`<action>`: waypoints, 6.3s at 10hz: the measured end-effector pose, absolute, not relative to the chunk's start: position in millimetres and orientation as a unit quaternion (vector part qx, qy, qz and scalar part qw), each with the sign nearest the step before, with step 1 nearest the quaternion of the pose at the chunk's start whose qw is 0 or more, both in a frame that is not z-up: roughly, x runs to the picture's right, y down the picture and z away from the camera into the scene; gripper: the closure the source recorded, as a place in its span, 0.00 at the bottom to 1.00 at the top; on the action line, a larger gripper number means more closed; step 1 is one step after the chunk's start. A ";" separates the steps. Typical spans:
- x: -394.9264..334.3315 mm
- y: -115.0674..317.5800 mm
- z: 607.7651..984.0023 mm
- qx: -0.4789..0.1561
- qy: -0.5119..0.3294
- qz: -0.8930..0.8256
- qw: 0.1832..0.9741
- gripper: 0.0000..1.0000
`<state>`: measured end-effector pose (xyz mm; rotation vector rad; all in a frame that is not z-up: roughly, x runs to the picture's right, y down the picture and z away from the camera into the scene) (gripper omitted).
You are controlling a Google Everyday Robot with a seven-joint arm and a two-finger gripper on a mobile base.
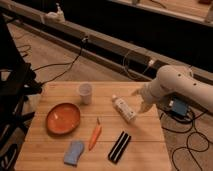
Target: Wipe the white sponge on the table
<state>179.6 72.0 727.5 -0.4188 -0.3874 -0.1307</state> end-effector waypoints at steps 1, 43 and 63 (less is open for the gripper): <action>179.6 72.0 727.5 -0.206 -0.191 -0.064 0.957 0.38; -122.4 202.1 728.7 -0.289 -0.374 -0.420 0.775 0.38; -166.2 293.5 737.6 -0.326 -0.435 -0.424 0.725 0.38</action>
